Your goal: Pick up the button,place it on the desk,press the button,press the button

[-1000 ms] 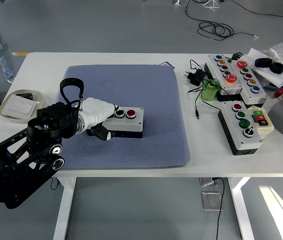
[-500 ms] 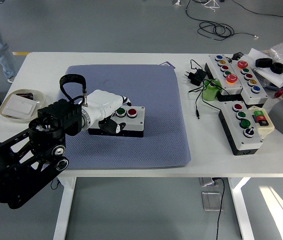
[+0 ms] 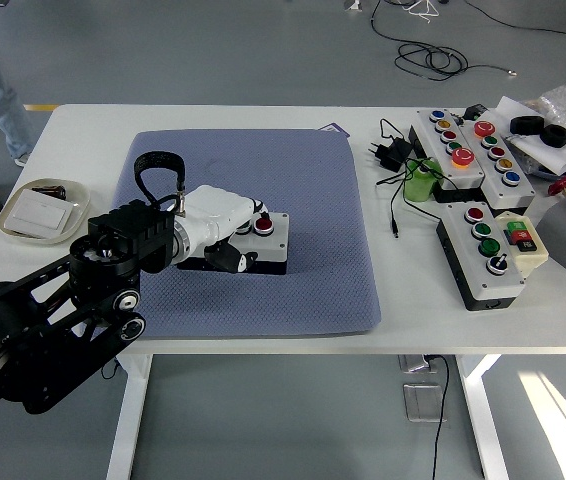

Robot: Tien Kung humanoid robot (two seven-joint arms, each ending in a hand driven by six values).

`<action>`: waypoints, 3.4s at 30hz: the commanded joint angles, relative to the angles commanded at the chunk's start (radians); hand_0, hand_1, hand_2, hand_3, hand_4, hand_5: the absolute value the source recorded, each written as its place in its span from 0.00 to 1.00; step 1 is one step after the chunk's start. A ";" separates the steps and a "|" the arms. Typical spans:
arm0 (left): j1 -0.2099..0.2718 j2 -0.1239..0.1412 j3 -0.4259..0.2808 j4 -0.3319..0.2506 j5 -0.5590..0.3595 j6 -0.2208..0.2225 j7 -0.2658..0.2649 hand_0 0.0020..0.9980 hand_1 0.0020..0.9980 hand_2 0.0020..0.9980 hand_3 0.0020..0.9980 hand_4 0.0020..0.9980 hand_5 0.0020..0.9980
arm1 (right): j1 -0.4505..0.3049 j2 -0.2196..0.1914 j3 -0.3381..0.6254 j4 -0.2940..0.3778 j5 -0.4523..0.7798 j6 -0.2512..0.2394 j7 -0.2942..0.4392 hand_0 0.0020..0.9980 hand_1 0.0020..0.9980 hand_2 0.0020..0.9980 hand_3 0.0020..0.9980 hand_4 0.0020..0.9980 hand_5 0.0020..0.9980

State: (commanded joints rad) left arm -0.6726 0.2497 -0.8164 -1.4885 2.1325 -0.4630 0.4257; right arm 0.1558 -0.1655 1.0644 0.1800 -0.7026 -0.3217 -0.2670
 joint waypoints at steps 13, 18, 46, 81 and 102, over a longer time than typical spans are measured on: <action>0.002 0.000 0.018 0.001 -0.004 -0.011 0.002 0.00 0.04 0.13 0.84 0.61 0.31 | 0.004 0.000 0.001 0.000 0.001 -0.001 0.002 0.79 0.80 0.82 0.75 0.41 0.48; -0.001 -0.004 0.025 0.013 0.006 -0.014 0.005 0.00 0.04 0.13 0.84 0.61 0.31 | 0.004 -0.001 0.002 0.000 0.003 -0.002 0.003 0.79 0.80 0.82 0.75 0.41 0.48; 0.031 -0.017 -0.007 -0.006 0.011 0.196 -0.013 0.00 0.04 0.13 0.83 0.60 0.31 | 0.002 0.001 0.008 0.000 -0.003 -0.003 0.001 0.79 0.80 0.82 0.75 0.41 0.48; 0.257 -0.074 -0.333 0.063 -0.919 0.870 -0.376 0.75 0.81 0.85 0.83 0.69 0.89 | -0.014 0.003 -0.003 0.000 0.002 -0.001 0.002 0.79 0.80 0.82 0.75 0.41 0.48; 0.408 -0.119 -0.504 0.067 -1.047 0.741 -0.435 0.74 0.77 0.82 0.80 0.67 0.93 | -0.008 0.007 -0.002 0.000 -0.005 0.001 -0.002 0.79 0.80 0.82 0.75 0.41 0.48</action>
State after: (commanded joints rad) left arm -0.2651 0.1309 -1.3207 -1.4219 1.0856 0.2785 -0.0097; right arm 0.1481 -0.1581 1.0622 0.1800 -0.7079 -0.3210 -0.2690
